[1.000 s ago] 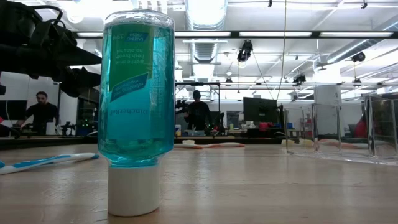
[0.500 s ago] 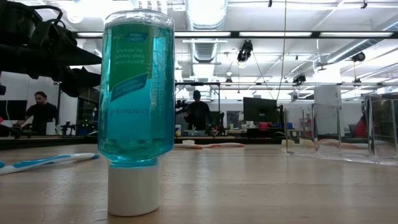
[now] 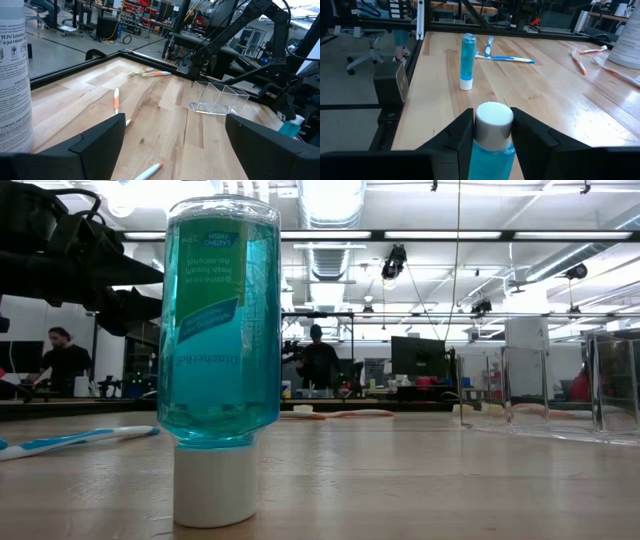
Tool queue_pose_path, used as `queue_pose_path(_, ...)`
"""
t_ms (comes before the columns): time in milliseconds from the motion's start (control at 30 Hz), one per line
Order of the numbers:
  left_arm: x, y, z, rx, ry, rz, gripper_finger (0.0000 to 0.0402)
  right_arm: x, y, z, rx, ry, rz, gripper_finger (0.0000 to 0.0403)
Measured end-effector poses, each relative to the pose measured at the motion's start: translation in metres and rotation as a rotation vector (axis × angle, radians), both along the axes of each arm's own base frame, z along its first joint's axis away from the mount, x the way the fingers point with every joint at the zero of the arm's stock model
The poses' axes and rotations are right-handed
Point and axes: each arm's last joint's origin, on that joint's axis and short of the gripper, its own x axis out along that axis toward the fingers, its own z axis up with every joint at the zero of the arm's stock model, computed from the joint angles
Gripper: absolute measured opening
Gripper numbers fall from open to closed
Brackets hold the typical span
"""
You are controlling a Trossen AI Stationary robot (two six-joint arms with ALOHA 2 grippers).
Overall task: Pick & Place toothbrushing station
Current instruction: Put the mouthwash into the middle section of the transparent organizer
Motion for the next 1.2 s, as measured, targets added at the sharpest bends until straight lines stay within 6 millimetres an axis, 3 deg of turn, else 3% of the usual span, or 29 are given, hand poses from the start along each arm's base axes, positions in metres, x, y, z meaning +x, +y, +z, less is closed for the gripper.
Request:
queue_pose_path(467, 0.0, 0.0, 0.0, 0.0, 0.0, 0.0, 0.035, -0.001, -0.001, 0.007, -0.008, -0.032, -0.039, 0.0106)
queue_pose_path(867, 0.0, 0.0, 0.0, 0.0, 0.0, 0.0, 0.035, -0.004, -0.017, 0.071, -0.087, -0.179, -0.271, 0.0105)
queue_pose_path(1200, 0.0, 0.0, 0.0, 0.0, 0.0, 0.0, 0.035, -0.009, -0.042, 0.119, -0.108, -0.172, -0.294, 0.0105)
